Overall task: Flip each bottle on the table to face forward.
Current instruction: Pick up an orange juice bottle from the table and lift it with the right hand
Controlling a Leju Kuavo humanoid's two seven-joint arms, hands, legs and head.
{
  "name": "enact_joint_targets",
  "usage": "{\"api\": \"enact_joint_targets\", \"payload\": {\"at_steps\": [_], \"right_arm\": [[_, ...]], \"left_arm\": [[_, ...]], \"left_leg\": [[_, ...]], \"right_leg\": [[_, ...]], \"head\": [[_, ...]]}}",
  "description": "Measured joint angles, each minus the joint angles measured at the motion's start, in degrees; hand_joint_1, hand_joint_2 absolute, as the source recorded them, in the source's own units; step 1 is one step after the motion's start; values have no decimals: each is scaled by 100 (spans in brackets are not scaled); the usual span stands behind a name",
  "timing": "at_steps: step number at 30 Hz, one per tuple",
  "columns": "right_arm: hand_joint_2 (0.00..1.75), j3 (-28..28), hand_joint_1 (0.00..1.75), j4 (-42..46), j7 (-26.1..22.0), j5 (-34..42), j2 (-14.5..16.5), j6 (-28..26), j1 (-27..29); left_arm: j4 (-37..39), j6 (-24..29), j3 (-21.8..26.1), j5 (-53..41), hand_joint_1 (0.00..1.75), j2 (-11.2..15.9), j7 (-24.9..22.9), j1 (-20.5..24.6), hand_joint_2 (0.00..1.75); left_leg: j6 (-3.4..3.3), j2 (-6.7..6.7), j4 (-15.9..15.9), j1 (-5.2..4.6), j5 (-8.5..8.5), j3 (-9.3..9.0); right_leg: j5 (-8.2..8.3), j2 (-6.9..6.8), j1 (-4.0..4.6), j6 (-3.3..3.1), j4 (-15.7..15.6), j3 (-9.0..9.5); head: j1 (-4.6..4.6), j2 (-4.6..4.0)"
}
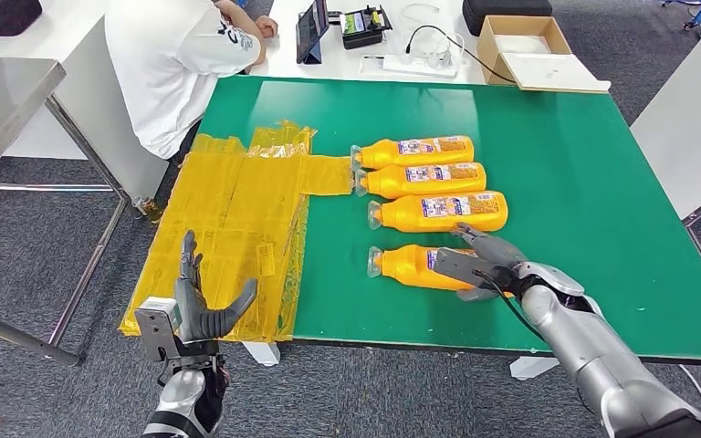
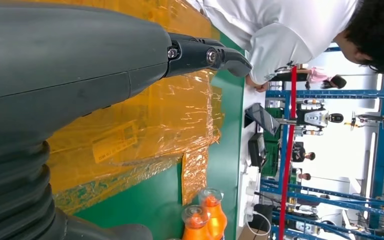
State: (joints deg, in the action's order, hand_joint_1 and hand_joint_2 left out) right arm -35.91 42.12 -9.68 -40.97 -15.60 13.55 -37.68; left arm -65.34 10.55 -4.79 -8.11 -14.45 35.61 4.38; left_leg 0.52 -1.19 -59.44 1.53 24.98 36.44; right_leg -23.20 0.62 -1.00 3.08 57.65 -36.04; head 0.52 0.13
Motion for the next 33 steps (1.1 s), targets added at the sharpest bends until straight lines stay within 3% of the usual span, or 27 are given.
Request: {"api": "enact_joint_targets", "payload": {"at_steps": [15,17,19,21,25,29,33], "right_arm": [[175,-291,4,-115,6,305,-122,229,-148],[175,-410,25,-117,22,439,-190,298,-177],[175,-502,87,-118,36,537,-246,342,-198],[175,-532,131,-118,39,567,-267,354,-206],[175,-538,137,-118,40,572,-272,357,-208],[175,-938,166,-95,46,868,-496,462,-258],[175,-1165,175,-53,46,1026,-580,499,-283]], "left_arm": [[50,-2,0,0,0,25,42,44,175],[72,-10,0,0,0,27,49,65,175],[96,-15,0,0,0,27,53,78,175],[103,-16,0,0,0,27,55,80,175],[104,-16,0,1,0,27,55,81,175],[219,-2,1,7,0,32,115,162,175],[261,47,2,-17,0,53,156,258,175]], "left_leg": [[0,-1,-1,0,0,-3],[0,-1,-1,0,0,-3],[0,-1,-1,0,0,-4],[0,-1,-1,0,0,-4],[0,-1,-1,0,0,-4],[-1,-2,-2,0,0,-16],[-1,0,-2,0,0,-25]], "right_leg": [[0,-1,0,0,0,3],[0,-1,0,0,0,4],[0,-1,0,0,0,5],[0,-1,0,0,-1,5],[0,-1,0,0,-1,5],[0,-1,0,0,-1,16],[1,0,0,1,-1,24]], "head": [[1,0],[1,0],[0,0],[0,0],[0,0],[1,0],[0,0]]}}
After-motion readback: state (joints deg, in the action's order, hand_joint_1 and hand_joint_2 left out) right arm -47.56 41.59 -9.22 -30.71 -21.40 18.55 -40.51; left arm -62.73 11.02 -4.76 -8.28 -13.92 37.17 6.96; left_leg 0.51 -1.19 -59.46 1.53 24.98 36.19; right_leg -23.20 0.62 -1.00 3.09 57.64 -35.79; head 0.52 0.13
